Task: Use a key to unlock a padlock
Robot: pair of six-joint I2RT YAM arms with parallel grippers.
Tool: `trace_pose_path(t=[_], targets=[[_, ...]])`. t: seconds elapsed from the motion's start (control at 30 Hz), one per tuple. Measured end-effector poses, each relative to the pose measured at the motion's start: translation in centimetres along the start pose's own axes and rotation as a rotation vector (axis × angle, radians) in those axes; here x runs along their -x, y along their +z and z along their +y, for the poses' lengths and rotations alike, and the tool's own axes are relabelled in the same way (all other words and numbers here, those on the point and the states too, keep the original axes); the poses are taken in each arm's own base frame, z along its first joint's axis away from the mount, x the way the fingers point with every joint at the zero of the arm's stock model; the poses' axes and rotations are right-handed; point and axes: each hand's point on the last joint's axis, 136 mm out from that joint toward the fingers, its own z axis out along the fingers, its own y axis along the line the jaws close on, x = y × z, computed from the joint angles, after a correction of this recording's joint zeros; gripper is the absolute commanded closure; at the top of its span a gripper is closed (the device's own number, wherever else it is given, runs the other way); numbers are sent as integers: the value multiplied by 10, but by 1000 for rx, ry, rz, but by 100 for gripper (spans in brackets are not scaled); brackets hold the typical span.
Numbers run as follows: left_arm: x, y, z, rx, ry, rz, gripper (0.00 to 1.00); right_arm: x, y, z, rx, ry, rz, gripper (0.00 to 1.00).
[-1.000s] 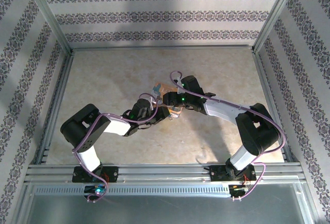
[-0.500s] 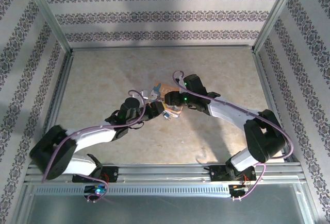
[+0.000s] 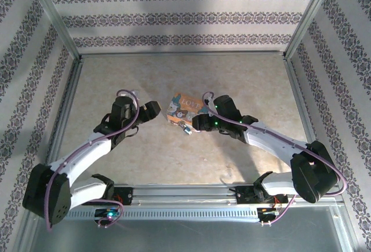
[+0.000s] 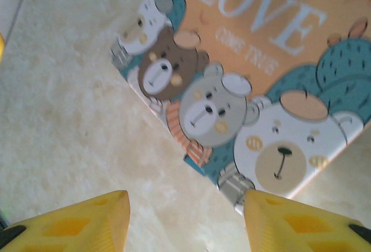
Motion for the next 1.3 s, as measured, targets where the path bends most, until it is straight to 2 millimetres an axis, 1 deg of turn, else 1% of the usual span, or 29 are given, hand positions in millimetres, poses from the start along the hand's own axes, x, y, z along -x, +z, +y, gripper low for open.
trace_pose_path(t=[0.13, 0.23, 0.3, 0.37, 0.43, 0.53, 0.6, 0.67, 0.77, 0.83, 1.07, 1.17, 1.3], targets=[[9, 29, 2, -1, 15, 73, 23, -11, 3, -7, -15, 30, 24, 43], [6, 53, -2, -22, 36, 145, 23, -13, 5, -10, -23, 51, 32, 43], [3, 69, -2, -33, 48, 189, 25, -16, 7, -12, -29, 62, 41, 43], [0, 85, -1, -41, 58, 232, 30, -18, 9, -15, -38, 73, 48, 42], [-6, 99, 1, -51, 61, 275, 34, -20, 9, -18, -48, 85, 50, 38], [-19, 113, 8, -59, 51, 334, 38, -19, 10, -20, -57, 94, 46, 35], [-28, 117, 14, -59, 41, 368, 39, -18, 10, -23, -63, 102, 44, 34], [-34, 119, 16, -63, 36, 390, 40, -17, 11, -28, -71, 110, 45, 34], [-35, 118, 15, -68, 50, 393, 41, -16, 14, -35, -75, 125, 54, 34], [-36, 115, 16, -68, 58, 393, 41, -11, 17, -39, -71, 126, 60, 34], [-53, 89, 24, -55, 63, 405, 41, 22, 29, -34, -26, 80, 50, 34], [-61, 76, 28, -47, 50, 404, 41, 31, 36, -32, -11, 55, 52, 34], [-69, 65, 30, -40, 33, 395, 41, 42, 47, -28, 17, 15, 55, 34]])
